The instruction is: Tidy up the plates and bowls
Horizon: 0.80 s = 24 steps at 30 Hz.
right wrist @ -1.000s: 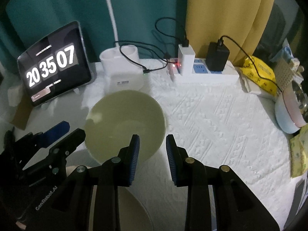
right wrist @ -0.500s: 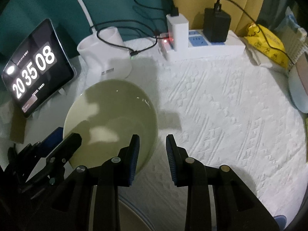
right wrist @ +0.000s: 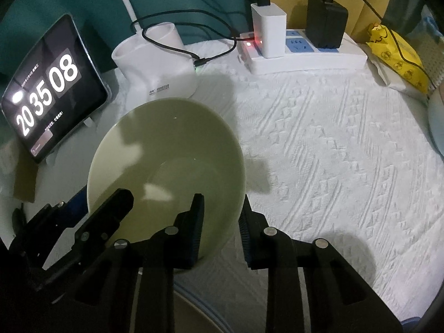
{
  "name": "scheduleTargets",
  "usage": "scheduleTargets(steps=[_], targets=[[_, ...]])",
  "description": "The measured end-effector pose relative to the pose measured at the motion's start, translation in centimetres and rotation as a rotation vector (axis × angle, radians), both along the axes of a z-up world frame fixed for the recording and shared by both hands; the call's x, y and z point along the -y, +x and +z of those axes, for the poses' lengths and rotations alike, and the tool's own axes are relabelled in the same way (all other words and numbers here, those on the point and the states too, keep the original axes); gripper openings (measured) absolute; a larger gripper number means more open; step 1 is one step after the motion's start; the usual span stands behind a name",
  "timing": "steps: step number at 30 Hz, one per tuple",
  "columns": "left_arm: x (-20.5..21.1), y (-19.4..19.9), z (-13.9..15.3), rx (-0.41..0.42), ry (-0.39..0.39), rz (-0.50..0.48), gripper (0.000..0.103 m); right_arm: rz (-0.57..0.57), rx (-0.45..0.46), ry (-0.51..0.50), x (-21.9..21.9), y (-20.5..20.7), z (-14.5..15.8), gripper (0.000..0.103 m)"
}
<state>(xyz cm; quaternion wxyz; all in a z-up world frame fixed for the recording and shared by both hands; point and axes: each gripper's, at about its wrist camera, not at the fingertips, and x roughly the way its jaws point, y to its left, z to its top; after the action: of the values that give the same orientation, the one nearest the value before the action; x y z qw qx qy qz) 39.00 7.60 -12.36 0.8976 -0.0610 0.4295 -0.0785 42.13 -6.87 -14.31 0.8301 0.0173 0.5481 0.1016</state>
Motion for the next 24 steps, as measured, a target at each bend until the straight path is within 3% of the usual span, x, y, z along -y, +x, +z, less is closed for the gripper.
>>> scheduleTargets(steps=[15, 24], targets=[[-0.5, -0.9, 0.7, 0.050, 0.003, 0.021, 0.027, 0.035, 0.078, -0.020, -0.2, -1.0, 1.2, 0.024], [-0.1, -2.0, 2.0, 0.090, -0.008, 0.021, 0.027, 0.045, 0.177, -0.051, 0.0, -2.6, 3.3, 0.023]])
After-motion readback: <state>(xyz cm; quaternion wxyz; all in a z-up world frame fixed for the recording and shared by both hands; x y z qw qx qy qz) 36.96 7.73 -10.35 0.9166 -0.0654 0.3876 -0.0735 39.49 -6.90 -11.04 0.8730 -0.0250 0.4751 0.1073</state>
